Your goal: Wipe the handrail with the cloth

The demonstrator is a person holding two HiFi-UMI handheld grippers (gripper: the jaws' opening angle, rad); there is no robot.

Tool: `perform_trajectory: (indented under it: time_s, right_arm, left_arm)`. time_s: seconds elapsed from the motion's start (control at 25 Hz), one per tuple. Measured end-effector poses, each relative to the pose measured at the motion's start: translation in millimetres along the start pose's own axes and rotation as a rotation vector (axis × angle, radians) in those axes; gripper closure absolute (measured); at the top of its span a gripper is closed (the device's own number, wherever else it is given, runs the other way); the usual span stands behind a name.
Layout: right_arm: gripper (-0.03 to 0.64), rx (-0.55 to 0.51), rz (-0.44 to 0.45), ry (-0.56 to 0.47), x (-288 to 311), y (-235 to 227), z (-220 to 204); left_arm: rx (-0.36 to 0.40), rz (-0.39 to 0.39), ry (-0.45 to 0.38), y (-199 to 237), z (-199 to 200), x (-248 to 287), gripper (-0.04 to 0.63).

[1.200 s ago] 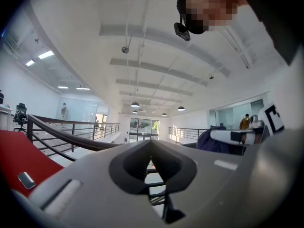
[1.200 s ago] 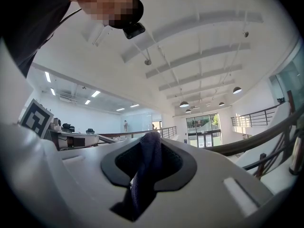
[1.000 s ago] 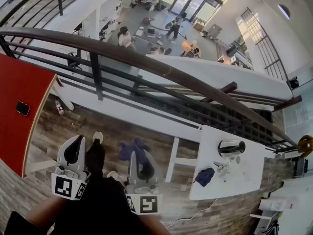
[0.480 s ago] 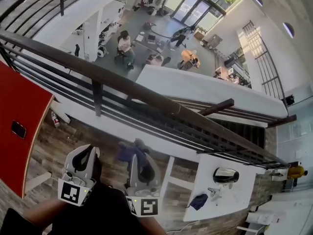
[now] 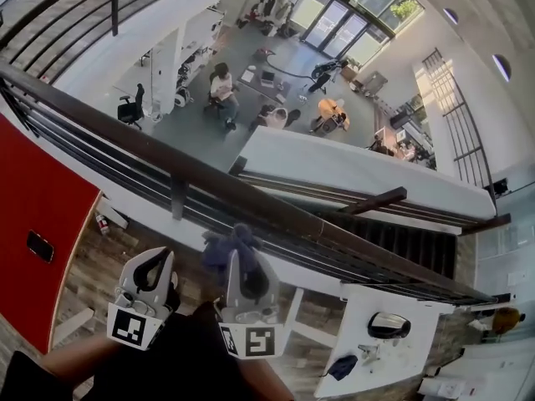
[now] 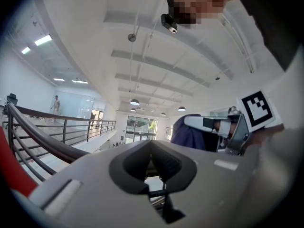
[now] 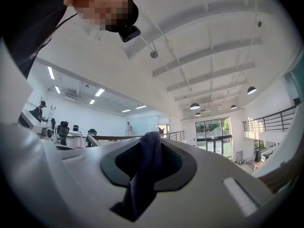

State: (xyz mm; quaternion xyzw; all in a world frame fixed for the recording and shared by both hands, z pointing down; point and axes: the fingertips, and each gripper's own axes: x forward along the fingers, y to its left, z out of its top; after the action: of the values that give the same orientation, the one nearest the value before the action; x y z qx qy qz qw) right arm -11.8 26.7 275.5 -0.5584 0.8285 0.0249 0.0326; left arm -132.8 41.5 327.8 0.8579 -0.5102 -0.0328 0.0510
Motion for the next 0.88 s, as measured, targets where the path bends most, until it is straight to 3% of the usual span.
perform_trajectory:
  time_s: [0.4, 0.6, 0.88]
  right_arm:
    - [0.551, -0.033, 0.082, -0.021, 105.8, -2.3, -6.9]
    - [0.551, -0.023, 0.090, -0.049, 146.1, -1.4, 2.5]
    - [0.551, -0.011, 0.079, -0.027, 181.5, 1.6, -25.9]
  left_arm:
    - [-0.015, 0.062, -0.036, 23.0, -3.1, 30.2, 0.597]
    - [-0.020, 0.080, -0.041, 37.3, 1.1, 34.0, 0.597]
    - [-0.026, 0.103, -0.029, 53.7, -6.3, 27.7, 0.597]
